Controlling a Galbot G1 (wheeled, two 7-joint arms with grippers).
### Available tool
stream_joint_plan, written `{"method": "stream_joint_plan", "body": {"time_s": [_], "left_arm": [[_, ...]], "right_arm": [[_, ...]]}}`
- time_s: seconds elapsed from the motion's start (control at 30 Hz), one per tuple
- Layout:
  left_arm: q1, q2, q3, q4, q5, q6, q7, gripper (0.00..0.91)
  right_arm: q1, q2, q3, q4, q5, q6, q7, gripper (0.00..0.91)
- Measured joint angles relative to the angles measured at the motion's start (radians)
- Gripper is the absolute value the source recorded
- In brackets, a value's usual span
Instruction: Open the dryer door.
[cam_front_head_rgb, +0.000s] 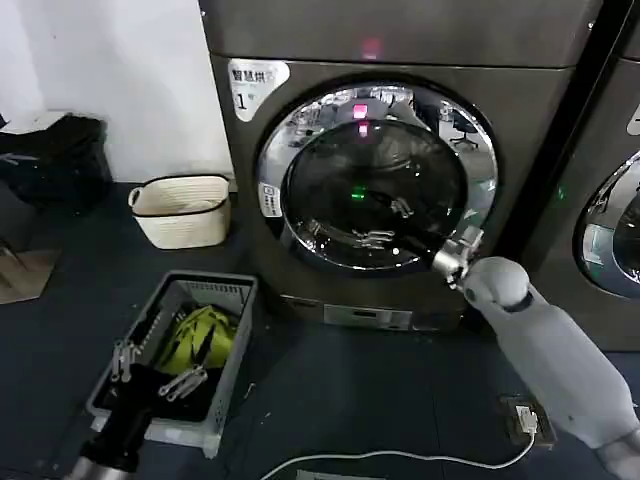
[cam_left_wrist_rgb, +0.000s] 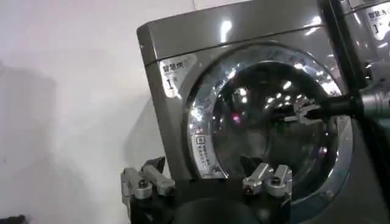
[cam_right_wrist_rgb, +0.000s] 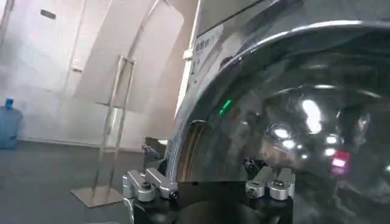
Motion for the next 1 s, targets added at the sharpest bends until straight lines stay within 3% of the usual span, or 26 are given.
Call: {"method": "stream_joint_plan", "body": {"time_s": [1.0], "left_arm": [[0.011,0.003,-0.009,-0.015,-0.001,-0.004,0.001,0.907]], "right_arm": [[0.205,0.222,-0.152,-0.266,-0.039,0.009,-0.007,0.907]]}}
